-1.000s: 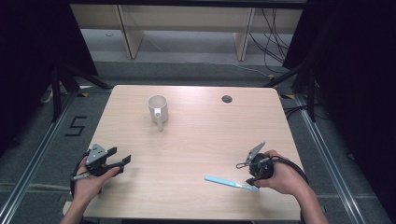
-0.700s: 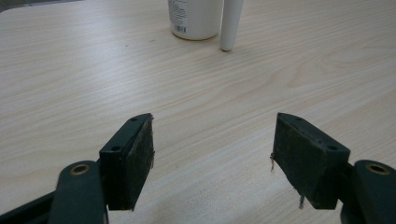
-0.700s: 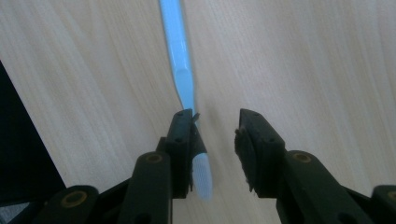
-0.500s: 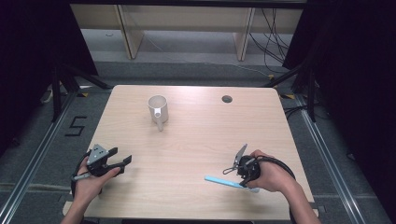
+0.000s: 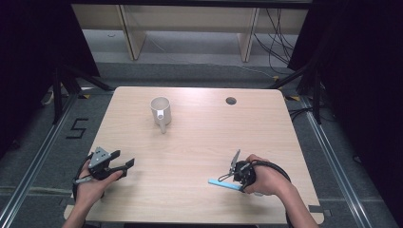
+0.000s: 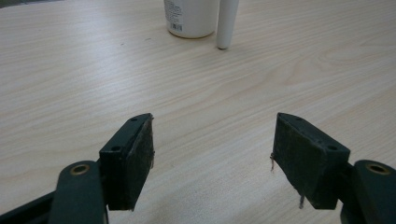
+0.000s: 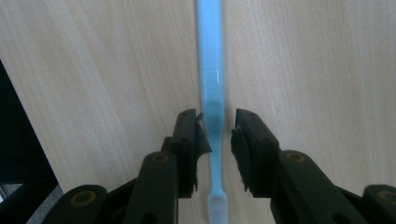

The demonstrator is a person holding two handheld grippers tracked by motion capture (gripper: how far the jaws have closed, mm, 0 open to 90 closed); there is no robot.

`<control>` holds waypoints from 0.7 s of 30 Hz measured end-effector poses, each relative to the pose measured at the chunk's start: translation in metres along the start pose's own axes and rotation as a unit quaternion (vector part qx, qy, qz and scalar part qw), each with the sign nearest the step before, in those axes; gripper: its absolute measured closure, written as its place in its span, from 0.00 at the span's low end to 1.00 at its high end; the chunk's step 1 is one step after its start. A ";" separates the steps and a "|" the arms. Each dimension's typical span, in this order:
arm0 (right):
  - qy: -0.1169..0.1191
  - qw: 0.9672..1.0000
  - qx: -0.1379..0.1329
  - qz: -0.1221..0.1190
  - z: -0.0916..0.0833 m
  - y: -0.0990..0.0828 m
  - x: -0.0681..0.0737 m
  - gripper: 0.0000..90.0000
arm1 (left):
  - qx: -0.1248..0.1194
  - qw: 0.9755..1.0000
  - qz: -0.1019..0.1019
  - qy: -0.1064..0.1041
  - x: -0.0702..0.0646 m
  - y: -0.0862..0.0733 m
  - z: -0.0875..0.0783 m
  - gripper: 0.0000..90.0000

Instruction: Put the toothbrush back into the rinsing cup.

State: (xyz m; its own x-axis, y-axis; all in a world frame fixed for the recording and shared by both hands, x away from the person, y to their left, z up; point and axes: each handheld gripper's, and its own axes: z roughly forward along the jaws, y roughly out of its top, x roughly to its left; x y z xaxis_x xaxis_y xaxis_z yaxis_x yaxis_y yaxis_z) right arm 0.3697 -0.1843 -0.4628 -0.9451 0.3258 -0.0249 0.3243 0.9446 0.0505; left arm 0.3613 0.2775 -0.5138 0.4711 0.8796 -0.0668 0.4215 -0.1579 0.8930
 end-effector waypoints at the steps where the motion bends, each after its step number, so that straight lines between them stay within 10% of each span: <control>1: -0.003 1.000 0.000 -0.006 0.001 0.001 0.000 0.79 | -0.001 1.000 0.000 -0.002 0.000 0.000 0.000 0.32; 21: 0.000 1.000 0.014 -0.017 0.010 0.009 0.001 0.81 | -0.002 1.000 0.002 -0.005 -0.001 0.000 0.000 0.32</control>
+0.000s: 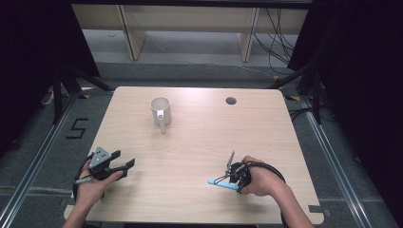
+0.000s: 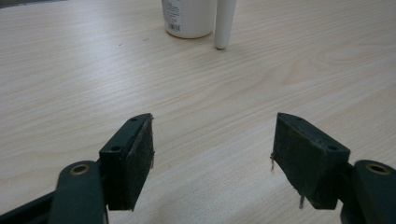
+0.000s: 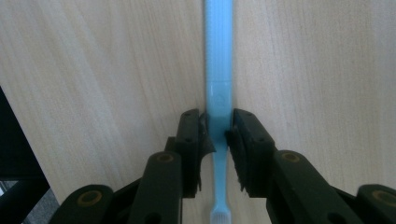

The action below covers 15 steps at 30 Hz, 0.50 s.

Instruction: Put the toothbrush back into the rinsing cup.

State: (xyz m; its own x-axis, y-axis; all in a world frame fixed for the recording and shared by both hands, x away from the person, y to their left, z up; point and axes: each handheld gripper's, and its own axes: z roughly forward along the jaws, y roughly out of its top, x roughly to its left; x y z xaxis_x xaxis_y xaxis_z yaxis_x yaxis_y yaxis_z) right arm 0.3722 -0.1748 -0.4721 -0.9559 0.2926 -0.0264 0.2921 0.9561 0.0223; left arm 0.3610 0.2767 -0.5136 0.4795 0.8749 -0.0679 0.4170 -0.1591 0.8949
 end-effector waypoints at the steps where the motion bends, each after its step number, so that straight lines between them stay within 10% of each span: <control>1: 0.001 1.000 0.001 -0.004 0.000 0.001 0.000 0.82 | 0.000 1.000 0.000 0.000 0.000 0.000 0.000 0.32; 15: -0.003 1.000 0.005 -0.014 0.002 0.005 0.000 0.87 | -0.002 1.000 0.000 0.005 -0.001 0.002 -0.002 0.32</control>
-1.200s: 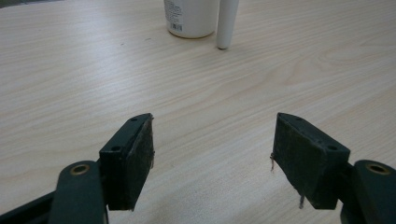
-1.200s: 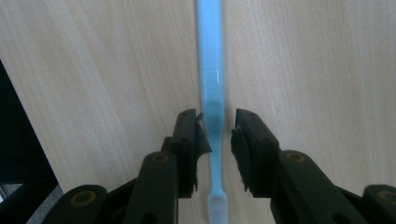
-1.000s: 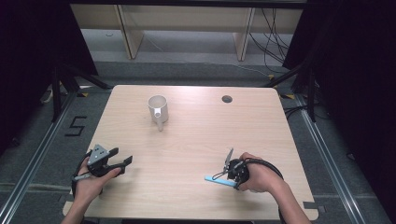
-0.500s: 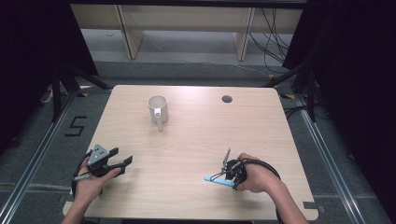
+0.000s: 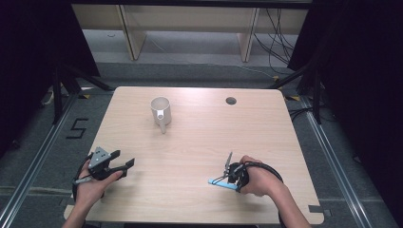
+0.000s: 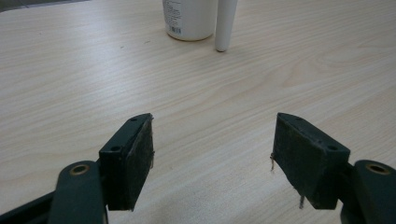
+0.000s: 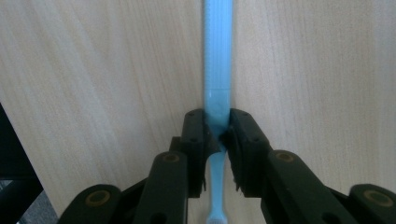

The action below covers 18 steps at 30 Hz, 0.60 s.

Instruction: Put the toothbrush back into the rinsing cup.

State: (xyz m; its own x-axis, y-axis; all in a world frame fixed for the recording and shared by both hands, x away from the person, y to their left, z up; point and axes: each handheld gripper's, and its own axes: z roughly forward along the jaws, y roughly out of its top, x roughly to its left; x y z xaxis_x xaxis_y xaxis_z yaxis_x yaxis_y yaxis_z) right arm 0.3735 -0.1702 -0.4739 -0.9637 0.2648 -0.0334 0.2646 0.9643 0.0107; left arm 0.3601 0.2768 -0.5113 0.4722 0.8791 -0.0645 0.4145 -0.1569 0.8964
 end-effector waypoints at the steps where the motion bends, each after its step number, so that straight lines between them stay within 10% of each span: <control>1: 0.001 1.000 0.001 0.004 0.000 0.000 0.001 0.87 | -0.001 1.000 0.000 -0.002 0.000 0.000 0.000 0.32; 18: 0.026 0.999 0.010 0.016 0.000 0.003 -0.005 0.89 | 0.004 1.000 0.002 -0.004 -0.003 0.000 0.000 0.32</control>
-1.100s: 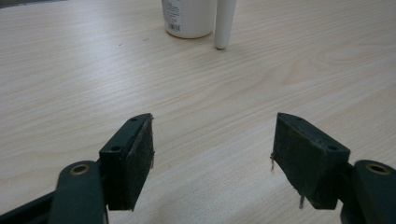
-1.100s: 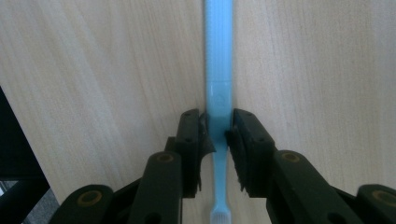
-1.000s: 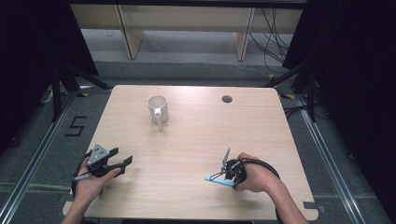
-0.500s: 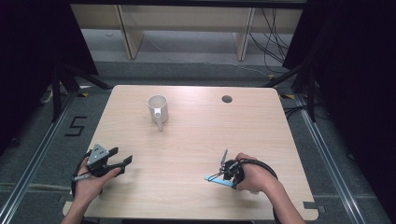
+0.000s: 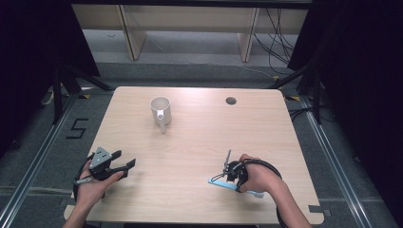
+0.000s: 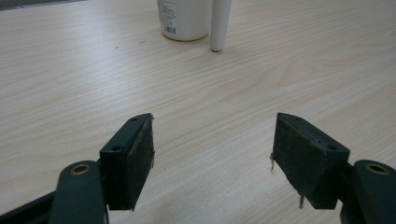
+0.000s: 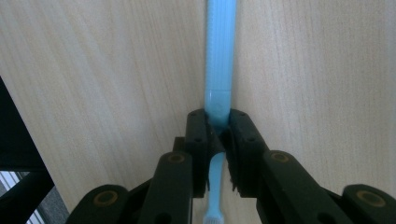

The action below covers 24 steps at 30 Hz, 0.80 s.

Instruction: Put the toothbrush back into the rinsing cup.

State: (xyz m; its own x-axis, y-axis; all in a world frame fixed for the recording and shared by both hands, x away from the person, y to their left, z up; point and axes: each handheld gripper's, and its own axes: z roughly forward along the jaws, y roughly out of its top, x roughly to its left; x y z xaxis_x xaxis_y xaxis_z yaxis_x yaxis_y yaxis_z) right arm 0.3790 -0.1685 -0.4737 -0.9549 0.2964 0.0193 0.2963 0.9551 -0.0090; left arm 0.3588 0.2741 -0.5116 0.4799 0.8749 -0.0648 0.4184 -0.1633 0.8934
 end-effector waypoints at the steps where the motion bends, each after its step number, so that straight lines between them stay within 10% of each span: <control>1: 0.001 1.000 -0.005 -0.001 0.000 -0.001 -0.001 0.89 | 0.000 1.000 0.000 0.000 0.000 0.000 0.000 0.32; 24: -0.007 0.999 -0.031 -0.004 -0.016 0.001 0.003 0.89 | -0.025 0.998 0.004 -0.051 -0.018 0.013 -0.002 0.35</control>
State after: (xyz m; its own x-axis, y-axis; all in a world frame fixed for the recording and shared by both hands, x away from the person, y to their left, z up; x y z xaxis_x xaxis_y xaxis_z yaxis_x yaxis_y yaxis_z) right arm 0.3770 -0.1668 -0.4578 -0.9572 0.2893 0.0045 0.2891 0.9558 0.0535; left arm 0.3537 0.2571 -0.4979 0.5606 0.8219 -0.1013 0.3768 -0.1443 0.9150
